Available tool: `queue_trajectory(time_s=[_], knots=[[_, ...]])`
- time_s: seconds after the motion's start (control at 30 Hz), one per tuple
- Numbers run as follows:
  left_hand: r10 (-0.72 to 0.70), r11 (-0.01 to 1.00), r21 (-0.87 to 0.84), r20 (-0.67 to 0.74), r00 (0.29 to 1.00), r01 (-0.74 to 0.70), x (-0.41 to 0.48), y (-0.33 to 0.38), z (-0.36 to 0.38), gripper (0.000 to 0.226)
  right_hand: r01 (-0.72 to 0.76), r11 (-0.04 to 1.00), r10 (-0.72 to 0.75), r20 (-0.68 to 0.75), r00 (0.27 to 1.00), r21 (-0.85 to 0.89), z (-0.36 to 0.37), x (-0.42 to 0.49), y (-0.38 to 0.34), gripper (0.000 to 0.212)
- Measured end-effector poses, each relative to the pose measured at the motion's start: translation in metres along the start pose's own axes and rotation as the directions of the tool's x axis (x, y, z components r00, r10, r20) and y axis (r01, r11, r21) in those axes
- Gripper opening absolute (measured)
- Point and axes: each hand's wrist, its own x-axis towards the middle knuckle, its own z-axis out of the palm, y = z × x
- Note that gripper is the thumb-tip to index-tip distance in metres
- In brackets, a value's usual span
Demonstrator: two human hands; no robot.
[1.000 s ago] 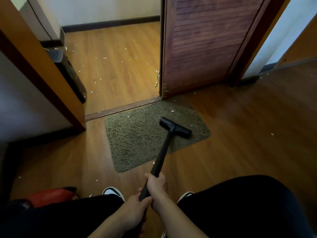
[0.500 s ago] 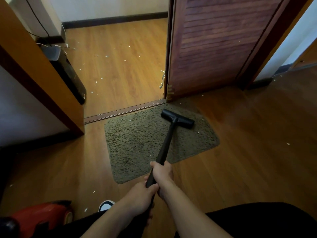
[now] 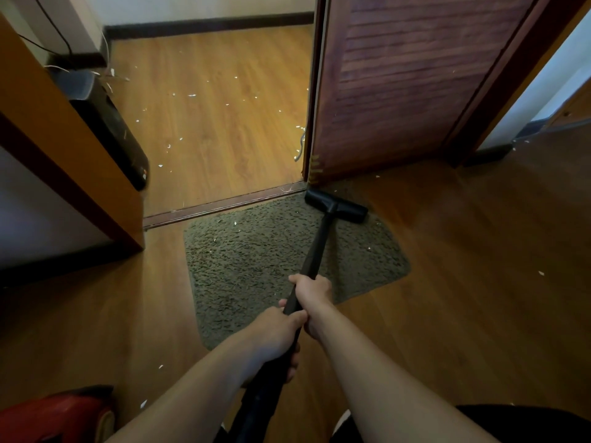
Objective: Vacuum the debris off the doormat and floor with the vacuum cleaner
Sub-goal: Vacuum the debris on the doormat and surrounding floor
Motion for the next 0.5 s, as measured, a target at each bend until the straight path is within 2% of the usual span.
queue_trajectory(time_s=[0.2,0.37,0.5], knots=[[-0.005,1.0,0.026,-0.013,1.0,0.005,-0.028,-0.03,-0.004,0.022,-0.028,0.999,0.029,0.059,0.998,-0.022,0.0,-0.034,0.025,0.027],[0.076,0.994,0.083,-0.025,0.997,-0.074,-0.066,-0.073,-0.007,0.015,-0.035,0.998,0.038,0.059,0.998,-0.043,0.009,-0.081,0.063,0.034],[0.068,0.993,0.099,0.013,0.998,-0.069,-0.085,-0.096,-0.014,0.014,-0.059,0.997,0.063,0.097,0.993,-0.042,0.009,-0.108,0.083,0.023]])
